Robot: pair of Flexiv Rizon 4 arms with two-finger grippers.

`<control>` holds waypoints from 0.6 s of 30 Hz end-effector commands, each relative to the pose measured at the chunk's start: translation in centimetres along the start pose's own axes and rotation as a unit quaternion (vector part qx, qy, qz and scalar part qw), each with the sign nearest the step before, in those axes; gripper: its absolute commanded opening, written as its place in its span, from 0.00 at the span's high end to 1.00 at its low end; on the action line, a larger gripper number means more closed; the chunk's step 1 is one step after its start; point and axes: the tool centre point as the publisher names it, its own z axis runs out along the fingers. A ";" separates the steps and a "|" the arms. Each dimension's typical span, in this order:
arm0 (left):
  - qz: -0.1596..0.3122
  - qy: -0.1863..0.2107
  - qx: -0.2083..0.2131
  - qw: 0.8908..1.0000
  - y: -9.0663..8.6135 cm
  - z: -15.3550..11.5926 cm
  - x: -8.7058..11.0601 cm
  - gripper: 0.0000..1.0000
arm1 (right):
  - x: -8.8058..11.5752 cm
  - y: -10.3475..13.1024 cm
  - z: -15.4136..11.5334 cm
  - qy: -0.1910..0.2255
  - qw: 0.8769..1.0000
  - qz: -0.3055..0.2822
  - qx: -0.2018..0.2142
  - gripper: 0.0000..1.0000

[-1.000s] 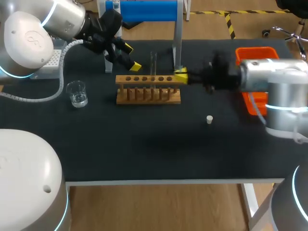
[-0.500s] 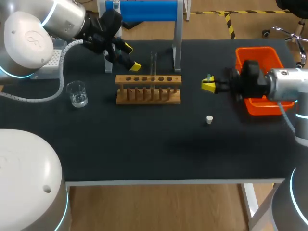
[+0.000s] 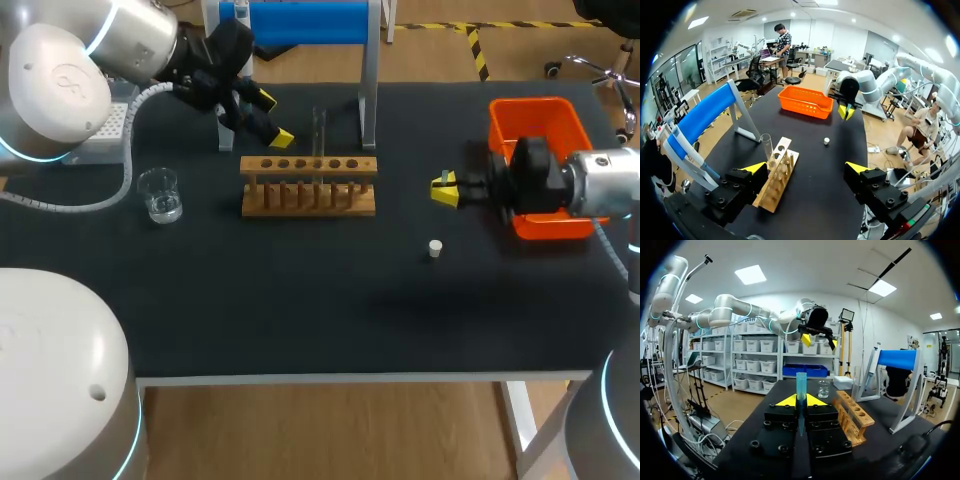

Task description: Invert the test tube, pick up the pipette, mount the tip to pipette, aspirate from beaker and dispense into the tube, eject the tip, return the pipette, and cap with the stopper.

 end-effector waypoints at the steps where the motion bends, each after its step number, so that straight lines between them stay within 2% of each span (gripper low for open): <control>1: -0.001 0.001 -0.003 1.000 -0.1 -0.1 0.0 0.00 | 0.0 0.0 -0.4 0.010 1.000 -0.003 0.003 1.00; 18: -0.001 0.001 -0.003 1.000 -0.1 -0.1 0.0 0.00 | 0.2 -0.1 -0.4 0.016 1.000 -0.006 0.005 1.00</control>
